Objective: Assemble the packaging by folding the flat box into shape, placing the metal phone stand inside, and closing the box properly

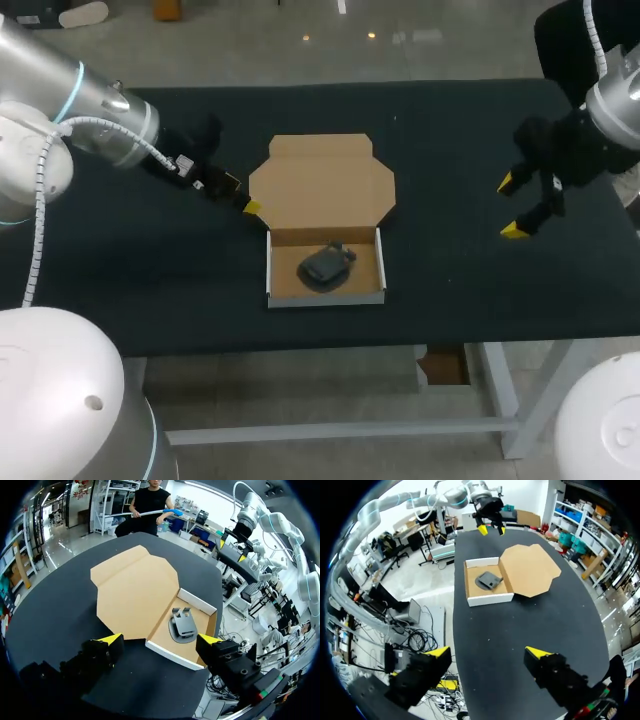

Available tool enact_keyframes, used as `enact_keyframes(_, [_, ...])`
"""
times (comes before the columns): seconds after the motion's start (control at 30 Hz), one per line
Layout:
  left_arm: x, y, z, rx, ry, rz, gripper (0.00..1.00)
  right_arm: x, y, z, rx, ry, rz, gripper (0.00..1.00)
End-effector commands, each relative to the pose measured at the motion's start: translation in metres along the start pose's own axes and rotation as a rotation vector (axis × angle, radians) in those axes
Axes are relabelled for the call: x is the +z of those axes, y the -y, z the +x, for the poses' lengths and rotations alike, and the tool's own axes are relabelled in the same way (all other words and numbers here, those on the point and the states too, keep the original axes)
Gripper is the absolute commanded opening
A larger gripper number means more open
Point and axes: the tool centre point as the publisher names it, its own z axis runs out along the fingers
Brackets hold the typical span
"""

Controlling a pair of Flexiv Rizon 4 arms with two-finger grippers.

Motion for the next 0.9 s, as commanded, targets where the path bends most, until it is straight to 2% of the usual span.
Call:
enact_keyframes(0.03, [0.001, -0.006, -0.023, 0.018, -0.03, 0.033, 1.0, -0.006, -0.013, -0.014, -0.029, -0.108, 0.016, 1.0])
enact_keyframes(0.37, [0.01, -0.009, -0.063, 0.015, -0.023, 0.065, 1.0, -0.01, -0.037, -0.032, -0.108, -0.164, 0.081, 1.0])
enact_keyframes(0.7, [0.027, -0.003, -0.095, 0.008, -0.09, 0.098, 1.0, -0.015, -0.059, -0.047, -0.17, -0.203, 0.146, 1.0])
enact_keyframes(0.9, [0.039, 0.001, -0.108, -0.009, -0.165, 0.129, 1.0, -0.017, -0.072, -0.054, -0.199, -0.22, 0.185, 1.0])
